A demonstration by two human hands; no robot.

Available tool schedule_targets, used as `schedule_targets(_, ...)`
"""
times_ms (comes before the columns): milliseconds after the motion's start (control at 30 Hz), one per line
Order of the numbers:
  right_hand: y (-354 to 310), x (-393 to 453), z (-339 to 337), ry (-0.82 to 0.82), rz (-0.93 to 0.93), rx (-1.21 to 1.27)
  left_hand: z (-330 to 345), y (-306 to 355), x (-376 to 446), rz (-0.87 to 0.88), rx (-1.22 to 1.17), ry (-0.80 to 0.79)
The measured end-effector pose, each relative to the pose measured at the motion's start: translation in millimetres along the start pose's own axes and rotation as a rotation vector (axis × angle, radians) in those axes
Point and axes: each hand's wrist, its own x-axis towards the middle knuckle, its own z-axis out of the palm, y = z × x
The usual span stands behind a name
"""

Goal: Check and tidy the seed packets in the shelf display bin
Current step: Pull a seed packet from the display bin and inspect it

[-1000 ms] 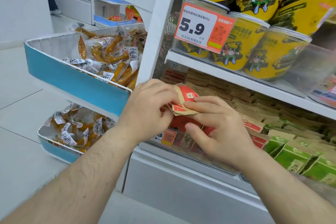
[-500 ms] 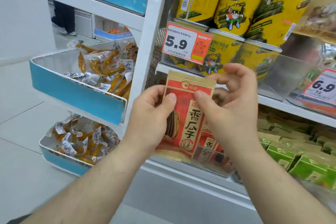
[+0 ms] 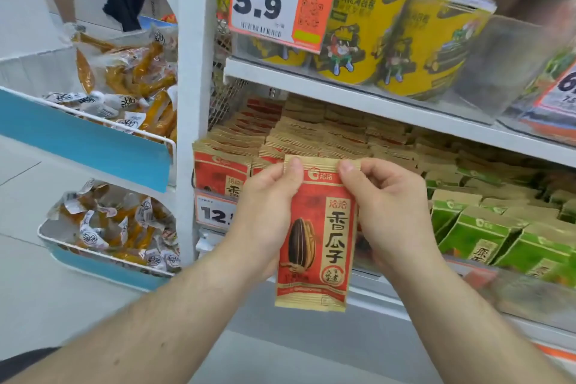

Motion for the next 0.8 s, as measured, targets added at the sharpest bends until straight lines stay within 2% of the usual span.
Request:
schedule_targets(133,1.9,9.4,-8.4,0.019,0.103,0.181,9.5,-6.4,9.4,-0.019,-0.04,-0.025)
schedule_targets(200,4.2,13.8,-14.4,0.044,0.098,0.187,13.7,-9.0,13.1,-0.025,-0.042,-0.04)
schedule_targets(333,10.1,17.6,-23.7,0.043,0.039,0.148,16.8,-10.3,16.1,-0.059,-0.006,-0.068)
schedule_targets(567,7.9,4.9,-27.7,-0.091,-0.004,-0.066,11.8,-2.7,14.3,-0.083,-0.031,-0.026)
schedule_targets(667,6.9,3.0,-26.6,-0.044,-0.038,-0.094,6.4,-1.2,9.9,-0.09,-0.001,-0.093)
schedule_targets(800,10.0,5.0,-27.0,0.022,-0.052,0.036,0.9,-4.5,2.9,-0.099,0.08,-0.216)
